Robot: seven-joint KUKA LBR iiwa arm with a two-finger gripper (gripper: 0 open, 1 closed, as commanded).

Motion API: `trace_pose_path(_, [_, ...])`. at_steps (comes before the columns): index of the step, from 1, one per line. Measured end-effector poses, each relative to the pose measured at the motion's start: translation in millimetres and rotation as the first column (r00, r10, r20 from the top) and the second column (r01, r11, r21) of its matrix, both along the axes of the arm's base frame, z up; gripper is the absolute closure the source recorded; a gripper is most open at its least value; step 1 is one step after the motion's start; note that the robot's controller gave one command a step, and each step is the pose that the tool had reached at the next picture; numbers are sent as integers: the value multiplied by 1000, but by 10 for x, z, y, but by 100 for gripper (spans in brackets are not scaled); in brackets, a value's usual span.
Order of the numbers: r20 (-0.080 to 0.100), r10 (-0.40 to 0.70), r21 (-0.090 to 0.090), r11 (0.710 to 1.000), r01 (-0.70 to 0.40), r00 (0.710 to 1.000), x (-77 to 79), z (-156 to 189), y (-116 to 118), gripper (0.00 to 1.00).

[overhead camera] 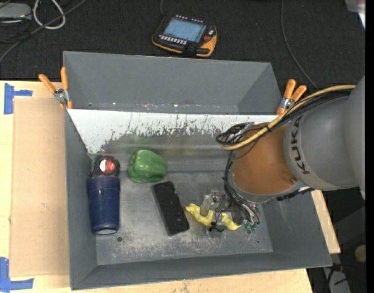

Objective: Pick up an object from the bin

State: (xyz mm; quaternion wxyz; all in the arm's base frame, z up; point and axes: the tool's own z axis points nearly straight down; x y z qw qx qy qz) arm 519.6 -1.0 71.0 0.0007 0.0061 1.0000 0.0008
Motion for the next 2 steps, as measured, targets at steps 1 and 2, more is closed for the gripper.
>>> trace_pose_path(1, [0, 0, 0, 1000, 0, 1000, 0, 2, 0, 100])
trace_pose_path(2, [-11, 0, 1, 1000, 0, 1000, -33, 421, 3, 100])
